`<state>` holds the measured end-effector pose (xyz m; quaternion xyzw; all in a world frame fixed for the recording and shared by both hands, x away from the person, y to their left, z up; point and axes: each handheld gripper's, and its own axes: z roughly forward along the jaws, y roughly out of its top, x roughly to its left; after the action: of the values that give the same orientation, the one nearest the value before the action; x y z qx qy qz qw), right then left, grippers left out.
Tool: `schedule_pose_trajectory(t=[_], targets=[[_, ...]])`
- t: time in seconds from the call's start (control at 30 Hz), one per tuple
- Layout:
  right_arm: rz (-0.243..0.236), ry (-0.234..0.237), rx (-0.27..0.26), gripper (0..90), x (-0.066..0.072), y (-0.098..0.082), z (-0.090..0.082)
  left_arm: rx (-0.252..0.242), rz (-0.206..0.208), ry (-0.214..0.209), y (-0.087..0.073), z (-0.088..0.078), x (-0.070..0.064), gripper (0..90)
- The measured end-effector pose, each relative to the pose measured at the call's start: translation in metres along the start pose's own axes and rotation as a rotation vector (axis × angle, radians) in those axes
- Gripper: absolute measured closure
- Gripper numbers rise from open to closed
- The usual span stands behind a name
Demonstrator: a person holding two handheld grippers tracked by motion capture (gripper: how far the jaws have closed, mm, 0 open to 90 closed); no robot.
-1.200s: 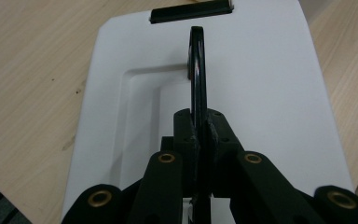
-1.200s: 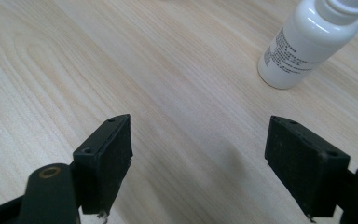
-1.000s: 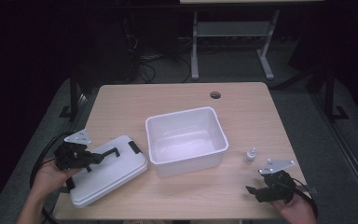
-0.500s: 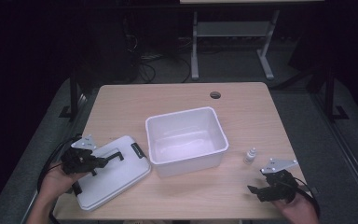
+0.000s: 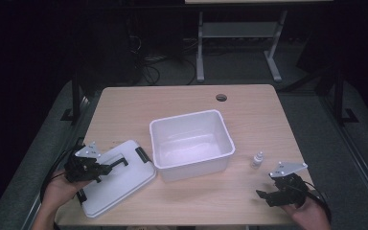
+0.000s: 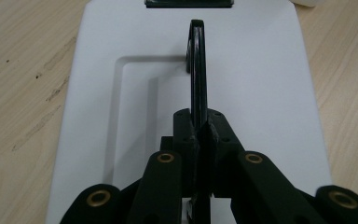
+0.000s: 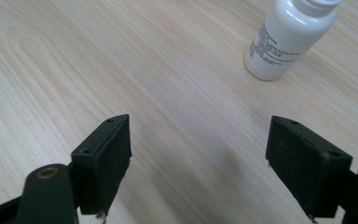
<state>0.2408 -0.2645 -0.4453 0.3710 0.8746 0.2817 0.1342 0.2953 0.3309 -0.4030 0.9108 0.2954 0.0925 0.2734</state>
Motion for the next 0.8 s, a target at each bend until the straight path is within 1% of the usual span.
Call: schedule_pose_trajectory(t=[0.1,0.13,0.23,0.3,0.33,0.37,0.4,0.47,0.53,0.63,0.67,0.73,0.8], targets=[[0.01,0.006,0.002,21.7,-0.002,0.0,-0.002,-0.005,0.006,-0.005,0.001,-0.001,-0.001,80.0],[0.007,0.003,0.002,21.6,-0.003,0.0,-0.003,-0.023,0.004,-0.009,0.003,-0.002,-0.002,79.1],[0.007,0.002,0.005,21.6,-0.004,0.0,-0.004,-0.022,0.005,-0.012,0.003,-0.004,-0.003,74.3],[0.003,0.0,0.006,21.6,-0.004,0.002,-0.005,-0.021,-0.001,-0.01,0.003,-0.004,-0.003,72.6],[-0.004,-0.005,0.013,21.0,-0.006,0.002,-0.005,-0.021,0.01,0.0,0.003,-0.004,-0.005,71.5],[-0.004,-0.005,0.013,21.0,-0.006,0.002,-0.005,-0.021,0.01,0.0,0.003,-0.004,-0.005,69.7],[-0.008,-0.009,0.014,20.5,-0.007,0.002,-0.005,-0.026,0.005,0.0,0.003,-0.005,-0.005,69.7],[-0.013,-0.006,0.018,20.2,-0.008,0.004,-0.005,-0.032,-0.001,-0.005,0.003,-0.005,-0.008,65.4],[-0.018,-0.005,0.025,19.7,-0.01,0.005,-0.005,-0.033,0.001,-0.001,0.004,-0.006,-0.01,60.7],[-0.023,-0.001,0.03,18.8,-0.012,0.006,-0.005,-0.04,0.006,0.005,0.006,-0.006,-0.012,56.7],[-0.022,0.003,0.034,17.9,-0.013,0.008,-0.005,-0.049,0.001,0.007,0.006,-0.007,-0.014,55.0],[-0.021,0.006,0.034,17.6,-0.014,0.009,-0.005,-0.055,0.0,0.011,0.006,-0.008,-0.015,54.9],[-0.026,0.015,0.038,17.3,-0.017,0.011,-0.005,-0.073,-0.022,0.006,0.006,-0.008,-0.015,52.1]])
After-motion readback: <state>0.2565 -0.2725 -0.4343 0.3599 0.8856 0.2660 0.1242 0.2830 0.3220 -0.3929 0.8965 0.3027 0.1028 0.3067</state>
